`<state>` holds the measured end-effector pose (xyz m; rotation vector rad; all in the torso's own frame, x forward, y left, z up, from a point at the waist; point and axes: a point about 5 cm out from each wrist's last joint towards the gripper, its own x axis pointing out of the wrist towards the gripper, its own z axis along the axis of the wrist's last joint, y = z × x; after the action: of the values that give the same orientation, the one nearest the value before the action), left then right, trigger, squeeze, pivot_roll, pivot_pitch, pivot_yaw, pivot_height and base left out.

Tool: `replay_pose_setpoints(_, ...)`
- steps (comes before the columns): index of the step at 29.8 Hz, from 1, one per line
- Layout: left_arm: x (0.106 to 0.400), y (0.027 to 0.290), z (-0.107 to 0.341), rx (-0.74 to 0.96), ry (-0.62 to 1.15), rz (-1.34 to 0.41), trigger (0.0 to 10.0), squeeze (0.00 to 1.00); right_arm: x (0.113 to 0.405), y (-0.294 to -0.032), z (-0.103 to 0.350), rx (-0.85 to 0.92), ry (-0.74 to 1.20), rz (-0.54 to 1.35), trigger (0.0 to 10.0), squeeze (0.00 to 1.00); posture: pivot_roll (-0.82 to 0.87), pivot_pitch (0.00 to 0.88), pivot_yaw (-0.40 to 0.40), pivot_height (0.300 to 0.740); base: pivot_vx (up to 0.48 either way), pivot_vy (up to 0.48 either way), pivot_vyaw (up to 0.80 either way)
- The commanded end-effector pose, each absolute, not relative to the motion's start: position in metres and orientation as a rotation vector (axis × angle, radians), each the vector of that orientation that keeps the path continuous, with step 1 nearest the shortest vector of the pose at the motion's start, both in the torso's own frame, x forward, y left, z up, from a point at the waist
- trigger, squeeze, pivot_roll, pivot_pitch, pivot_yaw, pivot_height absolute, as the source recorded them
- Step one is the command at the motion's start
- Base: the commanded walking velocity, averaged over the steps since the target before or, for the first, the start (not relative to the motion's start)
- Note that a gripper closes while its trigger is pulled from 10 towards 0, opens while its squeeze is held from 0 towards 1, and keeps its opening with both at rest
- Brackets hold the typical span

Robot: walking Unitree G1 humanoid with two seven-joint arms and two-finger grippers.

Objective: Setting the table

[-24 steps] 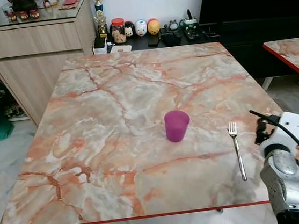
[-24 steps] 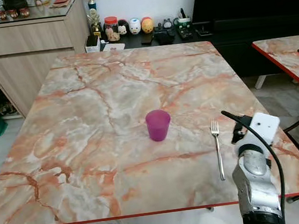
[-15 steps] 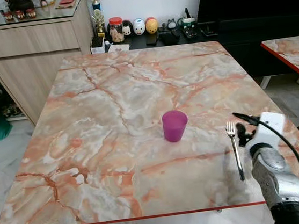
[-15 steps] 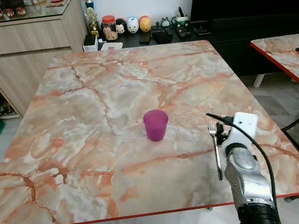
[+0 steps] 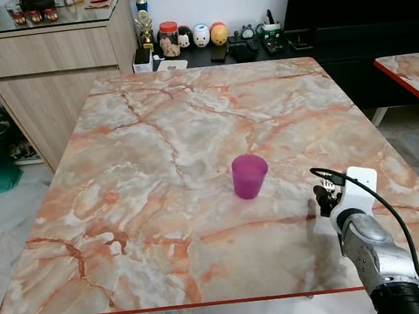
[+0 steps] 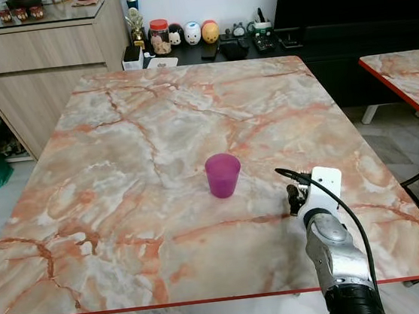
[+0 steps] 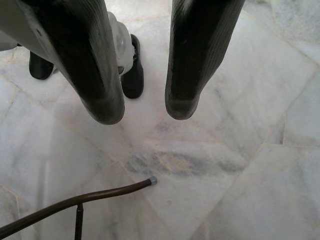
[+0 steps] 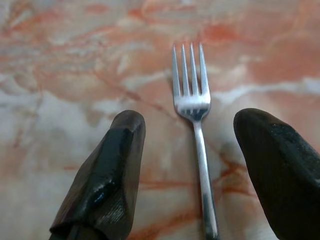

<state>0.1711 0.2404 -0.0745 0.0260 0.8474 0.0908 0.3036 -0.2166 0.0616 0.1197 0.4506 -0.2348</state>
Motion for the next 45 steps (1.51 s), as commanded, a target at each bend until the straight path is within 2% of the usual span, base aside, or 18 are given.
replay_pose_setpoints(1,0.169,0.238,-0.077,0.032,0.869,0.078,10.0,0.0,0.306,-0.213,0.061,0.128,0.452,-0.223,10.0,0.0,0.04,0.0,-0.036,0.727,0.0,0.0,0.0)
replay_pose_setpoints(15,0.168,0.232,-0.079,0.027,0.878,0.074,10.0,0.0,0.313,-0.21,0.058,0.147,0.451,-0.22,10.0,0.0,0.05,0.0,-0.044,0.727,0.0,0.0,0.0)
replay_pose_setpoints(30,0.167,0.229,-0.08,0.018,0.882,0.065,10.0,0.0,0.308,-0.211,0.045,0.134,0.505,-0.228,9.8,0.0,0.05,0.0,-0.045,0.727,0.0,0.0,0.0)
replay_pose_setpoints(31,0.167,0.229,-0.08,0.018,0.883,0.064,10.0,0.0,0.308,-0.211,0.045,0.131,0.507,-0.225,6.8,0.0,0.05,0.0,-0.045,0.727,0.0,0.0,0.0)
replay_pose_setpoints(32,0.167,0.229,-0.08,0.017,0.884,0.064,10.0,0.0,0.308,-0.21,0.043,0.125,0.514,-0.223,4.5,0.0,0.05,0.0,-0.045,0.727,0.0,0.0,0.0)
replay_pose_setpoints(33,0.168,0.229,-0.08,0.016,0.884,0.064,10.0,0.0,0.307,-0.21,0.043,0.125,0.516,-0.223,0.5,0.0,0.05,0.0,-0.045,0.727,0.0,0.0,0.0)
replay_pose_setpoints(34,0.168,0.229,-0.08,0.016,0.884,0.064,10.0,0.0,0.307,-0.21,0.043,0.126,0.516,-0.224,0.5,0.0,0.05,0.0,-0.045,0.727,0.0,0.0,0.0)
replay_pose_setpoints(35,0.168,0.228,-0.08,0.013,0.883,0.063,10.0,0.0,0.307,-0.209,0.041,0.128,0.521,-0.223,0.0,0.0,0.05,0.0,-0.046,0.727,0.0,0.0,0.0)
replay_pose_setpoints(45,0.171,0.228,-0.079,0.01,0.875,0.059,10.0,0.0,0.307,-0.21,0.043,0.131,0.515,-0.225,0.0,0.0,0.05,0.0,-0.044,0.727,0.0,0.0,0.0)
